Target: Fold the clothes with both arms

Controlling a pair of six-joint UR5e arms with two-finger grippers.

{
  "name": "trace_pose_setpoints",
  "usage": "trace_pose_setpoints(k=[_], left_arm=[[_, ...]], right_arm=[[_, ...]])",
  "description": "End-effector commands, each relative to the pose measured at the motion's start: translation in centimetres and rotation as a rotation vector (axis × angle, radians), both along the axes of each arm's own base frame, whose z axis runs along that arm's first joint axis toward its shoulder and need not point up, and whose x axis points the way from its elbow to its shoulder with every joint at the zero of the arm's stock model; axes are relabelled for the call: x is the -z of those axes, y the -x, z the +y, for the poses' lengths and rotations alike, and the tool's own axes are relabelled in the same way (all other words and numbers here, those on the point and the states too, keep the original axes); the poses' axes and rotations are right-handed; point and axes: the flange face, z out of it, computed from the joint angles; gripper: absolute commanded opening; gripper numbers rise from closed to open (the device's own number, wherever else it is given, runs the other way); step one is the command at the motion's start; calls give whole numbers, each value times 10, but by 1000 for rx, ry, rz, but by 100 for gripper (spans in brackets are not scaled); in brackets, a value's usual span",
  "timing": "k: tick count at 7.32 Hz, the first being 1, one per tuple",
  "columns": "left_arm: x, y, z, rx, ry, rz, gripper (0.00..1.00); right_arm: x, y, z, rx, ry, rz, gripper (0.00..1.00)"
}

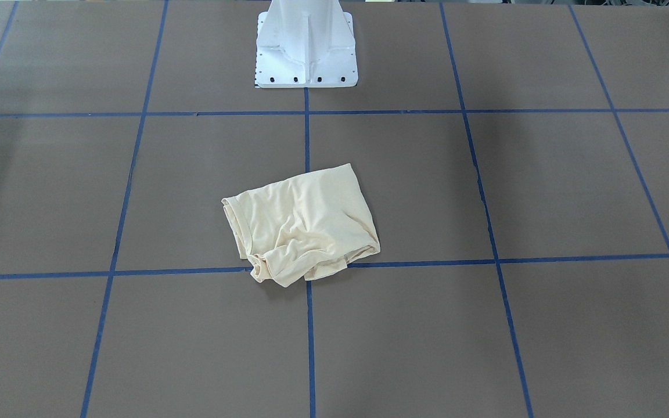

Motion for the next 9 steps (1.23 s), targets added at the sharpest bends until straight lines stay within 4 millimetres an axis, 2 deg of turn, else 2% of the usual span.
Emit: trace_pose_setpoints(k=[1, 2, 3, 4, 7, 9], left_arm=[[2, -3, 12, -4, 69, 53, 100], [2, 0, 14, 4, 69, 53, 100], [13, 10, 6, 34, 52, 46, 100], [28, 14, 4, 37, 15, 42, 100], [18, 14, 3, 37, 8, 44, 100], [11, 14, 9, 37, 14, 44, 100]], right_arm=[[0, 0, -2, -2, 0, -5, 100], [2, 0, -4, -2, -5, -6, 100], [-11, 0, 3, -2, 25, -9, 100], [-12, 0, 4, -2, 27, -5, 100], [-8, -3, 9, 9, 5, 18, 100], [-8, -4, 5, -2, 13, 22, 100]])
